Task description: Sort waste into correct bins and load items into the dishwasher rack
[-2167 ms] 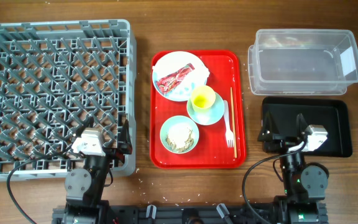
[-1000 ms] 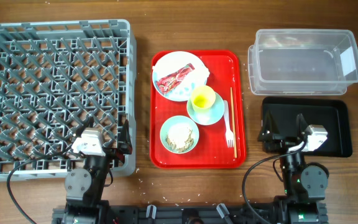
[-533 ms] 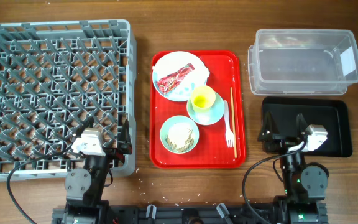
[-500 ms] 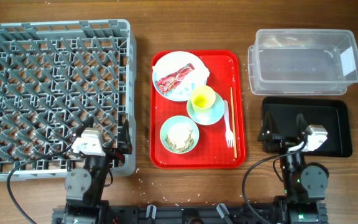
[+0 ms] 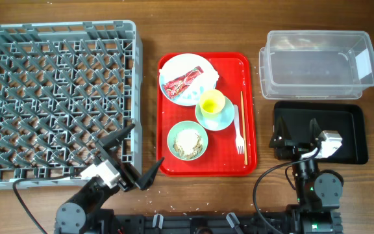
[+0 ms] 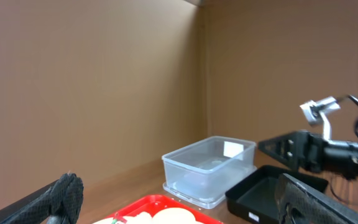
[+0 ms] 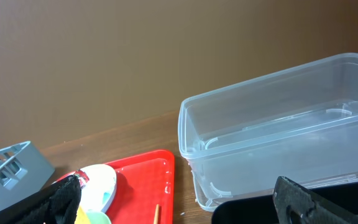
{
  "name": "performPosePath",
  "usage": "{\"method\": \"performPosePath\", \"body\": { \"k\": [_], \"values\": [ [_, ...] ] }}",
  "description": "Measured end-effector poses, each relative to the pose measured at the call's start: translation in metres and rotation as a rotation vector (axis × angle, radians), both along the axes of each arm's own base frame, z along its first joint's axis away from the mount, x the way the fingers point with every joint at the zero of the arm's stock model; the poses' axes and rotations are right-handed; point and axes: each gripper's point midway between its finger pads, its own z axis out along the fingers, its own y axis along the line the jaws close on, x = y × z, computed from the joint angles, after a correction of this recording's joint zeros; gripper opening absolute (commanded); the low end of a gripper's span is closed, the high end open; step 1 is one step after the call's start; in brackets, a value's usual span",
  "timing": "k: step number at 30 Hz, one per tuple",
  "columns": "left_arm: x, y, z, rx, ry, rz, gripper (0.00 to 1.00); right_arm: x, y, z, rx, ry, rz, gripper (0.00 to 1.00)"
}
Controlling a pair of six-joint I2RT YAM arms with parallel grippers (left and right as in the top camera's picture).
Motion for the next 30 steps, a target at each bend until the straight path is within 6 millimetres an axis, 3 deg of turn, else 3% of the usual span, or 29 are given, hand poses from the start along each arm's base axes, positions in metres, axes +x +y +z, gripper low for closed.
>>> {"method": "performPosePath", "body": {
  "k": [5, 10, 12, 14, 16, 19, 22, 26, 30],
  "values": [
    [0.025, 0.005, 0.002, -0.017, 0.291, 0.045, 1.00, 0.000, 0.000, 0.000, 0.000, 0.001, 0.000, 1.00],
    [0.056, -0.012, -0.009, 0.166, 0.922, -0.045, 1.00, 0.000, 0.000, -0.001, 0.000, 0.003, 0.002, 1.00],
    [0.084, -0.018, 0.007, 0.183, 1.008, -0.075, 1.00, 0.000, 0.000, 0.000, 0.000, 0.001, 0.002, 1.00],
    [0.103, -0.028, 0.010, 0.169, 1.035, -0.141, 1.00, 0.000, 0.000, 0.000, 0.000, 0.002, 0.002, 1.00],
    [0.111, -0.031, 0.000, 0.160, 1.080, -0.147, 1.00, 0.000, 0.000, 0.000, 0.000, 0.002, 0.002, 1.00],
    [0.112, -0.027, -0.023, 0.213, 1.243, -0.025, 1.00, 0.000, 0.000, 0.000, 0.000, 0.001, 0.002, 1.00],
    [0.111, -0.022, -0.029, 0.388, 1.387, 0.152, 1.00, 0.000, 0.000, 0.000, 0.000, 0.002, 0.002, 1.00],
    [0.129, -0.054, -0.039, 0.525, 1.329, 0.186, 1.00, 0.000, 0.000, 0.000, 0.000, 0.002, 0.003, 1.00],
    [0.150, -0.074, -0.036, 0.511, 1.239, 0.178, 1.00, 0.000, 0.000, 0.000, 0.000, 0.002, 0.002, 1.00]
  ]
}}
